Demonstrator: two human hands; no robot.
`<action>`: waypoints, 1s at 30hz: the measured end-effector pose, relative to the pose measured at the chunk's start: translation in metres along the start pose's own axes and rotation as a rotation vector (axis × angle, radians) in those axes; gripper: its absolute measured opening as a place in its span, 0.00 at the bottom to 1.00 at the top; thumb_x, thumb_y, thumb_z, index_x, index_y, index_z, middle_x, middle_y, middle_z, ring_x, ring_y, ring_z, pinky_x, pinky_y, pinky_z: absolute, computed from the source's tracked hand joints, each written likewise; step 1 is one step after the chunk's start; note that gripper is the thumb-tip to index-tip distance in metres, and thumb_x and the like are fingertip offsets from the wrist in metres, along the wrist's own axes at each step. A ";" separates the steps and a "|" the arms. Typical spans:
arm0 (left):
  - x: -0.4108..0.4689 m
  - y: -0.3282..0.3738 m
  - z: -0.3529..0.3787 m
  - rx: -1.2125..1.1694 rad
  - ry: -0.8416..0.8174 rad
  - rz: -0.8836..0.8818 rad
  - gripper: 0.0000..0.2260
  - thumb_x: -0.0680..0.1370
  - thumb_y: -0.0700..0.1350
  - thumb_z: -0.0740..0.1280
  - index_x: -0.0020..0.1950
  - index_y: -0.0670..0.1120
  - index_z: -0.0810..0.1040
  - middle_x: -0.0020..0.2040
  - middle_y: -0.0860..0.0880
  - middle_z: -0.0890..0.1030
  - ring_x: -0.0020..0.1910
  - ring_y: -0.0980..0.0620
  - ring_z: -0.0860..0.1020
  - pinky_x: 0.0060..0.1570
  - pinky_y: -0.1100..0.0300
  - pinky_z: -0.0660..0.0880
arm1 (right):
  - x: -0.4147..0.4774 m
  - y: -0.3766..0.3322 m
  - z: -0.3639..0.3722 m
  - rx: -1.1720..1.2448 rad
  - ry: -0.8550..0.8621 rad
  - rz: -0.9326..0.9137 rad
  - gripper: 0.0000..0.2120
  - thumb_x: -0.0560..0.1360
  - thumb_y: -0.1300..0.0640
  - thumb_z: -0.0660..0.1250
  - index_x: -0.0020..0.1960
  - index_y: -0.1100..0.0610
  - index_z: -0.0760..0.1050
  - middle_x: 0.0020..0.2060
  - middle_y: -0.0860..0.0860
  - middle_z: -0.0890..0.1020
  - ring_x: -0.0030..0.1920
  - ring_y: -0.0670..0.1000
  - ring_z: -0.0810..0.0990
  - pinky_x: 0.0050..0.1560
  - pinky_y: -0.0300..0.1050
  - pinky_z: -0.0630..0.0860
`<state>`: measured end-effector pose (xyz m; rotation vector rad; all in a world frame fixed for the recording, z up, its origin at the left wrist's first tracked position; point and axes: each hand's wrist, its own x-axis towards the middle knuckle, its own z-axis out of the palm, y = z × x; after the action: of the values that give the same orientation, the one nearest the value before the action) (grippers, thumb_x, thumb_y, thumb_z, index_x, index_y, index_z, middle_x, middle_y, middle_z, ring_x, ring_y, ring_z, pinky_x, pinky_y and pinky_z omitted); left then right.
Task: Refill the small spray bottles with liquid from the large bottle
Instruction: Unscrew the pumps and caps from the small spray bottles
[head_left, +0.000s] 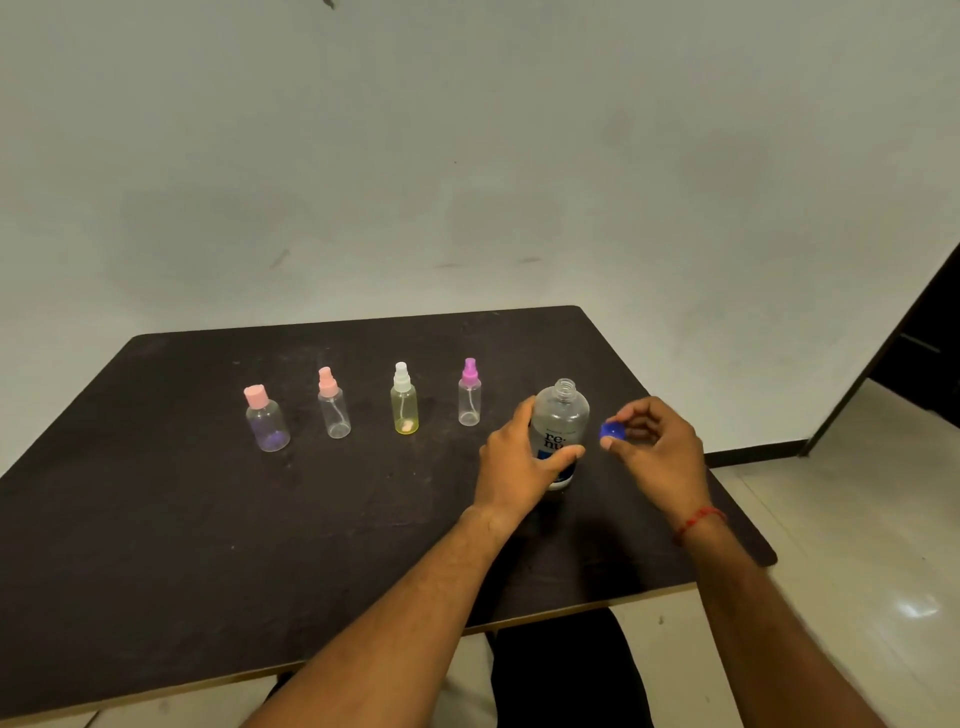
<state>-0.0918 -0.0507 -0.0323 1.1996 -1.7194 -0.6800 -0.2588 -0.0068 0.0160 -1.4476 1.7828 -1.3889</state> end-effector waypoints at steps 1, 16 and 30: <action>0.000 -0.002 0.000 0.006 -0.013 -0.005 0.33 0.69 0.59 0.78 0.70 0.56 0.70 0.60 0.57 0.82 0.57 0.57 0.81 0.58 0.53 0.80 | -0.005 0.008 0.003 0.000 -0.009 0.032 0.16 0.67 0.66 0.77 0.48 0.52 0.76 0.45 0.47 0.82 0.47 0.44 0.81 0.46 0.35 0.76; -0.002 -0.023 0.010 0.007 -0.109 -0.148 0.31 0.71 0.48 0.78 0.71 0.54 0.71 0.62 0.54 0.82 0.61 0.57 0.79 0.64 0.54 0.77 | -0.034 0.052 0.025 -0.148 -0.057 0.158 0.30 0.69 0.66 0.75 0.66 0.50 0.68 0.53 0.48 0.81 0.52 0.45 0.78 0.60 0.45 0.76; -0.009 -0.031 -0.003 -0.069 -0.006 -0.192 0.32 0.71 0.49 0.79 0.72 0.48 0.72 0.66 0.49 0.79 0.64 0.55 0.78 0.64 0.59 0.76 | -0.043 0.054 0.025 -0.204 -0.027 0.115 0.33 0.67 0.64 0.77 0.68 0.52 0.67 0.58 0.48 0.76 0.57 0.49 0.76 0.58 0.46 0.76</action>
<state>-0.0745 -0.0538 -0.0592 1.3266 -1.5858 -0.8516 -0.2480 0.0188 -0.0517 -1.4307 2.0050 -1.1529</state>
